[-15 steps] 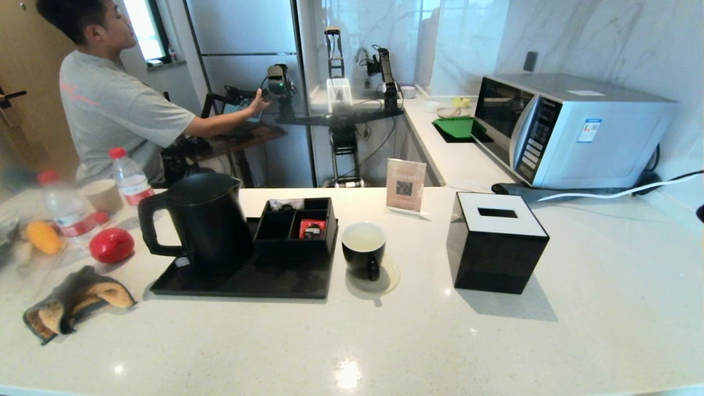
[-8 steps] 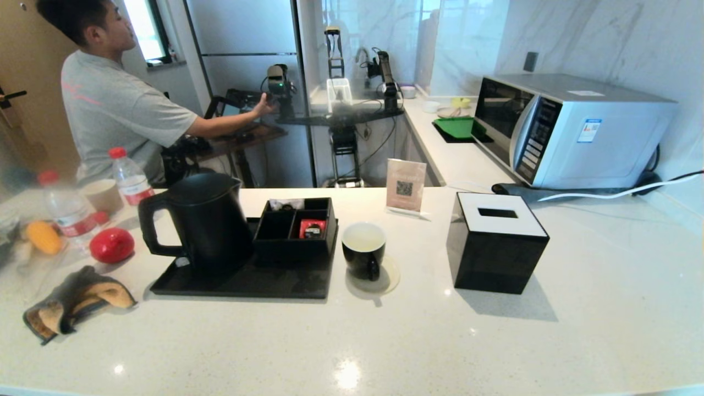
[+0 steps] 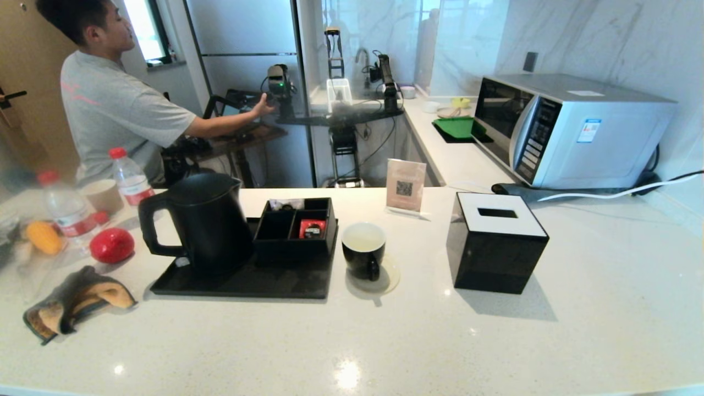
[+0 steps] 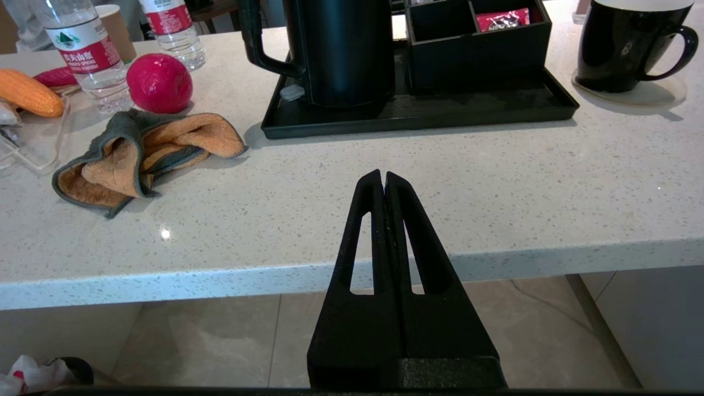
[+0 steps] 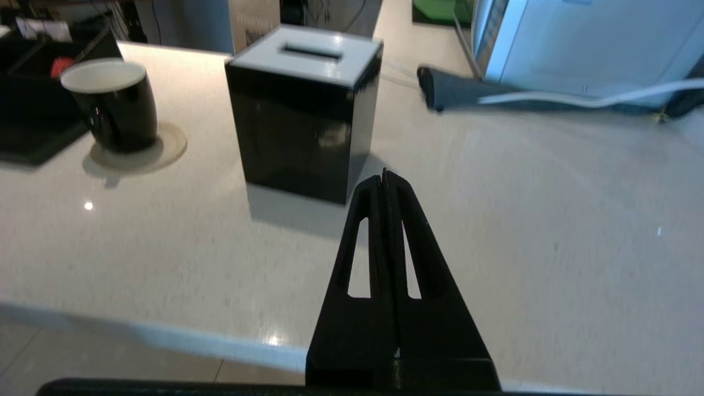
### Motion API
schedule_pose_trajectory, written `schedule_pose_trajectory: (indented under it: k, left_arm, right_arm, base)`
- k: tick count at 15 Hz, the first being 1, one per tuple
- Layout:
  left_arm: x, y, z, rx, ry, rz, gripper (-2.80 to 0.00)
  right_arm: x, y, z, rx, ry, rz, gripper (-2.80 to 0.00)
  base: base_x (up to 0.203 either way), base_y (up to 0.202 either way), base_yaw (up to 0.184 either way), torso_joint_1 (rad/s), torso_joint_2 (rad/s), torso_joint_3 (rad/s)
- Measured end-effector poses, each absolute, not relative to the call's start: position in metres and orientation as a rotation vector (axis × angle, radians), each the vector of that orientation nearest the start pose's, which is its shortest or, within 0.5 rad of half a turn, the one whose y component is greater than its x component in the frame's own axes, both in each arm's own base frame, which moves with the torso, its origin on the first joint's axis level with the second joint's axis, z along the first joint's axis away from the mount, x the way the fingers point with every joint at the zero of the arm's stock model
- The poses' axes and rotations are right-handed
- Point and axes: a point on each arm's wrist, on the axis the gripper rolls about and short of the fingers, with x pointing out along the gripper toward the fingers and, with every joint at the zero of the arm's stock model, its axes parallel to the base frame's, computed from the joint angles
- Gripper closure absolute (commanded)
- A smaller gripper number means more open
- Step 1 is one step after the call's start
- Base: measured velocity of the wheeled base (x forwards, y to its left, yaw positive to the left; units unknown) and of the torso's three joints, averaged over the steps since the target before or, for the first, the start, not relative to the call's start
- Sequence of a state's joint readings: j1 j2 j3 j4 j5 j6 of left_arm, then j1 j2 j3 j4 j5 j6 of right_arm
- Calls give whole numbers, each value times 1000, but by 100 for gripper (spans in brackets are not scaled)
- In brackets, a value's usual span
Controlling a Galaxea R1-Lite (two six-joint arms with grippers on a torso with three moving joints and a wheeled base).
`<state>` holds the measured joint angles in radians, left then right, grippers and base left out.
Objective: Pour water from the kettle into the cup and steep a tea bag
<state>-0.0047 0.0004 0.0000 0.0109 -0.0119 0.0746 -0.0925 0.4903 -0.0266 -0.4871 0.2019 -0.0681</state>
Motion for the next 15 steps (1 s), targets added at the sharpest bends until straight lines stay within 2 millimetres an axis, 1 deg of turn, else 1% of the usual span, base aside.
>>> schedule_pose_trajectory:
  k: [2, 5, 12, 15]
  left_arm:
    - [-23, 0, 74, 75, 11, -17, 0]
    - [-23, 0, 74, 75, 10, -17, 0]
    - [-23, 0, 74, 74, 11, -17, 0]
    - [-23, 0, 74, 75, 11, -17, 0]
  right_arm:
    - [17, 2, 118, -70, 22, 90, 0]
    - [3, 2, 101, -73, 71, 70, 0]
    - [-13, 0, 80, -99, 112, 42, 0]
    - [-19, 0, 75, -88, 75, 37, 0]
  base:
    - [0, 0, 0, 0, 0, 0]
    - [0, 0, 0, 0, 0, 0]
    - [0, 0, 0, 0, 0, 0]
    - [0, 0, 0, 0, 0, 0]
